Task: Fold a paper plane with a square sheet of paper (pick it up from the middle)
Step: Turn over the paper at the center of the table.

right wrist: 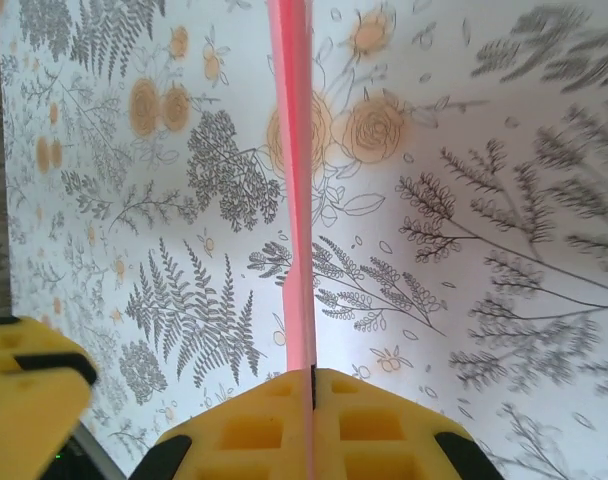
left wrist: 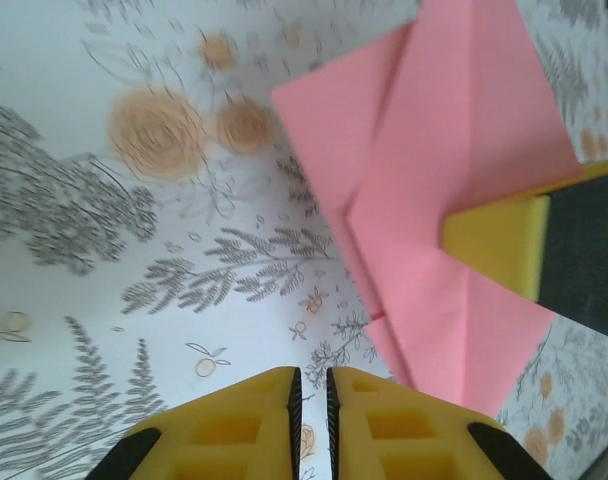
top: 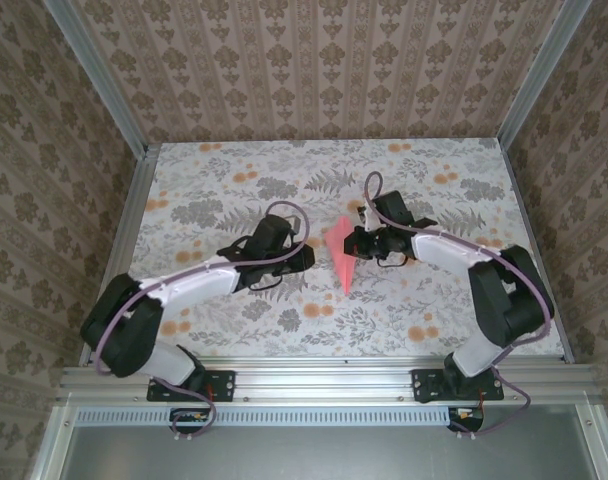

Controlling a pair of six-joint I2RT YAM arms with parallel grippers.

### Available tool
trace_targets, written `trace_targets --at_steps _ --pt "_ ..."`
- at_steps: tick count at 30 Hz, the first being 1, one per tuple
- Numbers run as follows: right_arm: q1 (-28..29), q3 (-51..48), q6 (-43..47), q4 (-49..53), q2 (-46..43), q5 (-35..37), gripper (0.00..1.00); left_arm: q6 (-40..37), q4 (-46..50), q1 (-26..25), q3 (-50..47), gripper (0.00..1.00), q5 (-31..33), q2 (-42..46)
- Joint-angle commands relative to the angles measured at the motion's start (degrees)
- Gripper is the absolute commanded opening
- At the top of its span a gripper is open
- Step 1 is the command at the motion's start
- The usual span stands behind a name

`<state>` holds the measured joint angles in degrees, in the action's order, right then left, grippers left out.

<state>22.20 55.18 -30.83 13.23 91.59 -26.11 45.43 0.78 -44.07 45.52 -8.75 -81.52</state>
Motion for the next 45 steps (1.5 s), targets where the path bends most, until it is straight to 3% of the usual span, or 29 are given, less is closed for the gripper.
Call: trace_targets --at_steps 1,5,13,25,32,39,41,43,45 --pt "0.25 3.43 6.92 12.38 -3.86 9.04 0.03 -0.23 2.03 0.85 -3.00 0.17 8.11 4.25" --pt "0.31 7.27 11.13 21.13 -6.59 17.59 0.04 0.49 2.35 1.89 -5.90 0.19 10.62 8.37" --pt "7.42 15.94 17.03 36.79 -6.41 46.17 0.03 2.55 2.63 3.65 -9.64 0.19 14.35 12.99" --pt "19.73 20.54 12.14 40.69 8.56 58.91 0.03 4.39 5.32 5.36 -13.36 0.20 17.25 19.88" --pt "26.07 25.58 7.36 40.71 19.15 59.56 0.05 5.77 6.95 5.75 -16.71 0.23 19.72 26.72" --pt "30.68 32.25 4.22 39.79 28.07 53.25 0.14 6.27 9.91 5.95 -18.44 0.25 21.14 32.16" --pt "31.10 32.89 4.02 38.82 28.91 49.59 0.17 6.34 10.36 5.94 -18.88 0.26 21.32 33.20" --pt "31.09 32.89 3.80 37.20 28.79 45.45 0.31 6.46 10.73 6.02 -19.24 0.26 21.46 33.96" --pt "31.08 32.72 3.85 36.13 27.71 42.74 0.37 6.59 10.80 6.01 -19.53 0.27 21.41 34.33"
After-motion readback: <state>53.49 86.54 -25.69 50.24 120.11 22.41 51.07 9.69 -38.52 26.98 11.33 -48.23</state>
